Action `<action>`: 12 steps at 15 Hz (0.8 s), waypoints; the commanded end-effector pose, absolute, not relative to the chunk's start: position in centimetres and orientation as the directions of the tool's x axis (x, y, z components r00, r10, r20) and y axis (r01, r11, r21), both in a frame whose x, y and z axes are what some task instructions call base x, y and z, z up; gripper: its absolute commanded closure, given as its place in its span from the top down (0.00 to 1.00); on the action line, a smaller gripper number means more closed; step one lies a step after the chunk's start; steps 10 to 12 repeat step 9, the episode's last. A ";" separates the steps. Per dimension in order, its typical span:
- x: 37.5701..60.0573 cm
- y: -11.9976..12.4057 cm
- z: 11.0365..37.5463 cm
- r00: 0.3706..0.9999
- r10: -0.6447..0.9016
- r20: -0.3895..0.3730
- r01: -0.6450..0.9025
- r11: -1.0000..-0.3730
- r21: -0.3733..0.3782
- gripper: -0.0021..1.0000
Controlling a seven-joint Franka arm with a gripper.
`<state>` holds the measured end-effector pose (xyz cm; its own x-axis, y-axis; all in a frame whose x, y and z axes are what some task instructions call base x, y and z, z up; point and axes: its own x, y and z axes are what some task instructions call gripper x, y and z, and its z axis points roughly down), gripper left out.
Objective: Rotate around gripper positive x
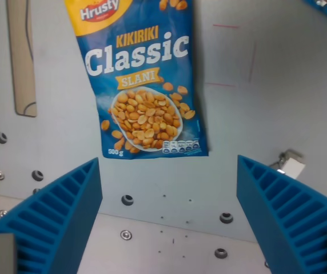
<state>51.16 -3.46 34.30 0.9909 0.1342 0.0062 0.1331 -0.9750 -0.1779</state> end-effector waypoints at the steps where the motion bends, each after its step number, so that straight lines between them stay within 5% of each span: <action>1: 51.5 -4.1 34.7 0.987 0.160 -0.011 0.142 -0.905 -0.401 1.00; 12: 51.5 -4.1 34.7 0.987 0.160 -0.011 0.133 -0.858 -0.496 1.00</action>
